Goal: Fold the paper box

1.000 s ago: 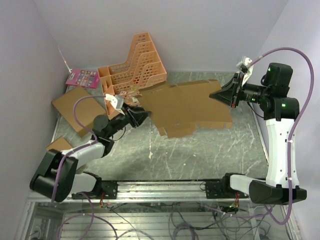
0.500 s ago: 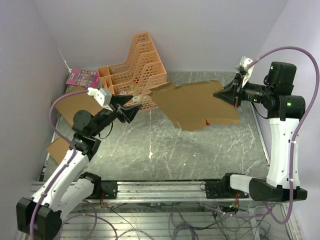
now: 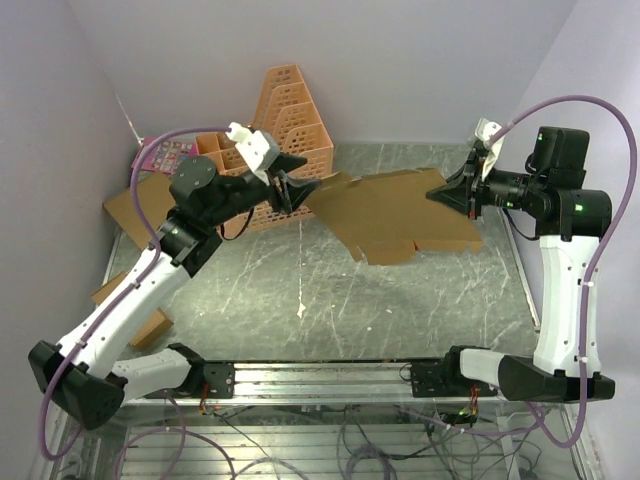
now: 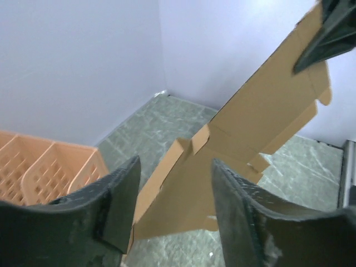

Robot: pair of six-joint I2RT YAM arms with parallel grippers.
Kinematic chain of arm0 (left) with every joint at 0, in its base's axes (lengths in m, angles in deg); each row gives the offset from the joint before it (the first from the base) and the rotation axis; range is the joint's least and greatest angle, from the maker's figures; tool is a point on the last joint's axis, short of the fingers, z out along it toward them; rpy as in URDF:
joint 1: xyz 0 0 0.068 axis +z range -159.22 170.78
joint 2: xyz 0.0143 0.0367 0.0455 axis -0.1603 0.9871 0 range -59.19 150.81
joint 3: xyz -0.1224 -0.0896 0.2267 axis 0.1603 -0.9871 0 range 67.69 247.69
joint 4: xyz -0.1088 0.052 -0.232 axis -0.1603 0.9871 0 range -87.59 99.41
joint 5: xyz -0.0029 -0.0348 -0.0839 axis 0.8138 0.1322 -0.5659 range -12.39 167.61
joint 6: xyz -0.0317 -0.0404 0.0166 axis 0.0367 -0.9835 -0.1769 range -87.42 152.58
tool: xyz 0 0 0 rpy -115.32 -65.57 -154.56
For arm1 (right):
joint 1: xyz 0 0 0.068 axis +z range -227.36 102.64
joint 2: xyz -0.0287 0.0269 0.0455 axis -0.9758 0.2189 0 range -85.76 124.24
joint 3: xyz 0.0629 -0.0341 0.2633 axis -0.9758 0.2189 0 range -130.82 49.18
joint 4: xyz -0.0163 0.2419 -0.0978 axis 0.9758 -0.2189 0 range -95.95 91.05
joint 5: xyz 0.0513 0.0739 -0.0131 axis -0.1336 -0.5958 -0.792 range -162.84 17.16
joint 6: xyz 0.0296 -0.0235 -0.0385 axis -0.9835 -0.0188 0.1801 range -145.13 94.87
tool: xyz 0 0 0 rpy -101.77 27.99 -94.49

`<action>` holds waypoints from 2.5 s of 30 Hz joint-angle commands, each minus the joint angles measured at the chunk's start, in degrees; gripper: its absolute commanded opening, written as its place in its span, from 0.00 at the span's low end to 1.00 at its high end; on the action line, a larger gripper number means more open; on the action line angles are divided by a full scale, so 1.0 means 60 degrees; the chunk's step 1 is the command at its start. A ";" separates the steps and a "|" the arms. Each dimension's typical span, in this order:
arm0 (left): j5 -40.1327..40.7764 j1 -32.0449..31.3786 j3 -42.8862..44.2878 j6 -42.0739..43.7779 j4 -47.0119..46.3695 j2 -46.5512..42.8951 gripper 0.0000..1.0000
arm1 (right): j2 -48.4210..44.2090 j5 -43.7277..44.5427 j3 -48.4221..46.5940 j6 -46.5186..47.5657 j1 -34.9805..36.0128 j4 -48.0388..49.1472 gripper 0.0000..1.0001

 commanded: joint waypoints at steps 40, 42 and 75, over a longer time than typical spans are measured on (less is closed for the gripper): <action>-0.3828 0.1451 0.0688 -0.2637 -0.2686 0.1179 0.07 | -0.0973 0.0716 0.1275 -0.1795 0.0767 0.2616 0.96; -0.3379 0.1843 0.0002 -0.3306 -0.3225 0.0507 0.07 | -0.1395 0.0089 0.2401 -0.2587 0.0330 0.3827 0.99; 0.0170 0.2247 -0.2223 -0.9288 -0.9425 -0.0437 0.07 | -0.0907 -0.0966 1.0525 -1.7545 0.0196 2.2815 0.93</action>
